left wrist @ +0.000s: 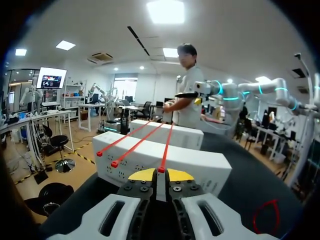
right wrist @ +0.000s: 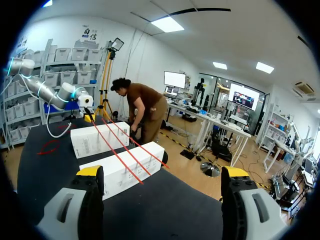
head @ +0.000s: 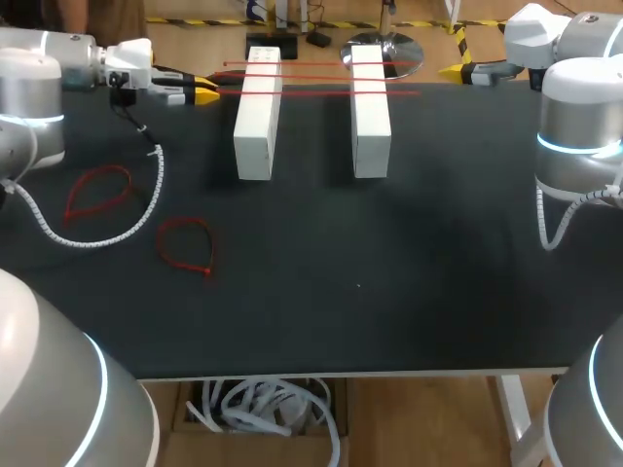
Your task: Grab the tape and strap the tape.
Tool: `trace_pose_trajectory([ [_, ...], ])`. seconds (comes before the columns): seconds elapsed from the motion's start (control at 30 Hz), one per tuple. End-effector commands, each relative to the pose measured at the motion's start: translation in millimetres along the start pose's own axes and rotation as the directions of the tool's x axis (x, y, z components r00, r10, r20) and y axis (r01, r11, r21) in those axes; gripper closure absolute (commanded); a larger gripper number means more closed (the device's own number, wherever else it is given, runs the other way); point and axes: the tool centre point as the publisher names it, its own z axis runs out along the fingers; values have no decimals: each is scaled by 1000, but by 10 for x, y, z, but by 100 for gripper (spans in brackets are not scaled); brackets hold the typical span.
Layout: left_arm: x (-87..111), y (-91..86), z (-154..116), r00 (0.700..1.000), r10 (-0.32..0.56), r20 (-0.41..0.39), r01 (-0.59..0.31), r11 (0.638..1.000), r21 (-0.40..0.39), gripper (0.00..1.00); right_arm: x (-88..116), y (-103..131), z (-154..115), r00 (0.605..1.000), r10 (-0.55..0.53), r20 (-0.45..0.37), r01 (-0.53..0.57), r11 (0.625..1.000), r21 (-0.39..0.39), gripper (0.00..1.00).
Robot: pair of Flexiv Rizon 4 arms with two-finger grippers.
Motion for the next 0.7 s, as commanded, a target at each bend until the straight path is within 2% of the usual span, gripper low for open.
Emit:
trace_pose_trajectory([
  [0.03,-2,15,5,1000,-1,3,1,1000,3,96,1,0,-5,1000,0,0,0,1000,0,0],
  [0.23,0,13,4,1000,1,3,-1,1000,6,97,1,0,-5,1000,0,0,0,1000,0,0],
  [0.43,4,3,1,1000,3,0,-3,1000,6,72,1,0,-5,1000,0,0,0,1000,0,0],
  [0.53,10,-6,2,1000,4,0,-4,1000,5,67,1,0,-5,1000,0,0,0,1000,0,0],
  [0.7,20,-29,12,1000,5,1,-5,1000,9,69,1,0,-5,1000,0,0,0,1000,0,0],
])
